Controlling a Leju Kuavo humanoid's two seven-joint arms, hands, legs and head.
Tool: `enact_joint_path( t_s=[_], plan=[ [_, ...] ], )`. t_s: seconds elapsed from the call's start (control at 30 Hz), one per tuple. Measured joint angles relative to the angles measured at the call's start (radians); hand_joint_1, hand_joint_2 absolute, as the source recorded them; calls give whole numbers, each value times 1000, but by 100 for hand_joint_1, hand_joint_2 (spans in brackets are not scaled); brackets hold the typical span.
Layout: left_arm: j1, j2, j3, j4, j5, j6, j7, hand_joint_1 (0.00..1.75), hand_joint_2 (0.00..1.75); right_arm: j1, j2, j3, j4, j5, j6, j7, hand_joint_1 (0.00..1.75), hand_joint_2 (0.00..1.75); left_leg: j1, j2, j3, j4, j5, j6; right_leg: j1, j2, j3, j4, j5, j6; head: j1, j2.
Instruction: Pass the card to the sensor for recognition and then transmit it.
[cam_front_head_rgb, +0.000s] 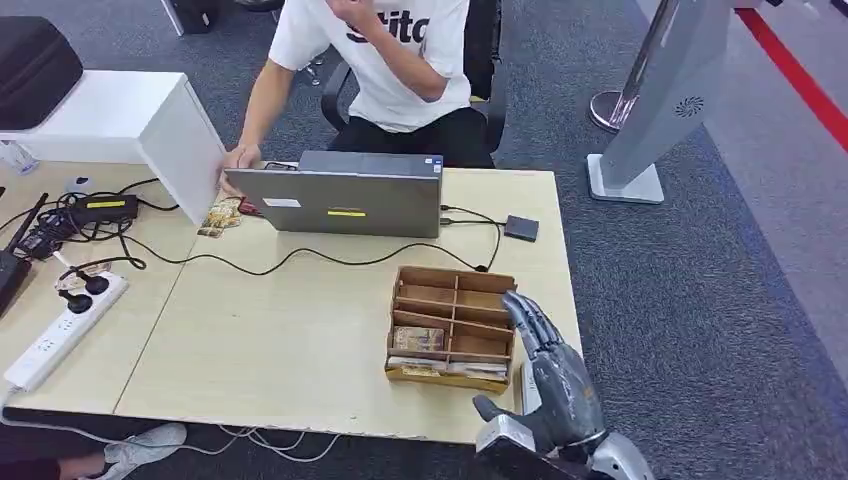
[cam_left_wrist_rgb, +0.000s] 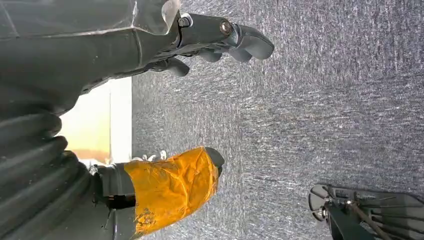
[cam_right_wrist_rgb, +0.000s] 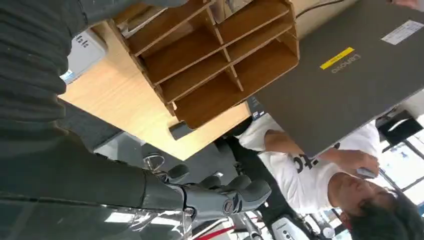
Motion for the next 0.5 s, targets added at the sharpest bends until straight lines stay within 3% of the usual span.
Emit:
enact_joint_path(
  t_s=[0.13, 0.27, 0.37, 0.5],
  plan=[
    [0, 0, 4, 0, 0, 0, 0, 0, 175, 0, -3, 11, 14, 24, -10, 15, 0, 175, 0, 0, 0, 0, 0, 0, 0, 0, 0, 0, 0, 0, 0, 0],
    [-2, 0, 4, 0, -10, 0, 0, 0, 175, -22, -6, 48, 64, 234, -68, 134, 0, 175, 0, 0, 0, 0, 0, 0, 0, 0, 0, 0, 0, 0, 0, 0],
    [-5, 0, 4, 0, -14, 0, 0, 0, 175, -58, -6, 94, 135, 460, -144, 243, 0, 175, 0, 1, 0, 0, 0, 0, 0, 1, 0, 0, 0, 0, 0, 0],
    [-6, 0, 5, 0, -14, 0, 0, 0, 175, -98, -6, 145, 215, 530, -160, 281, 0, 175, 0, 1, 0, 0, 0, 0, 0, 0, 0, 0, 0, 0, 0, 0]
  ],
)
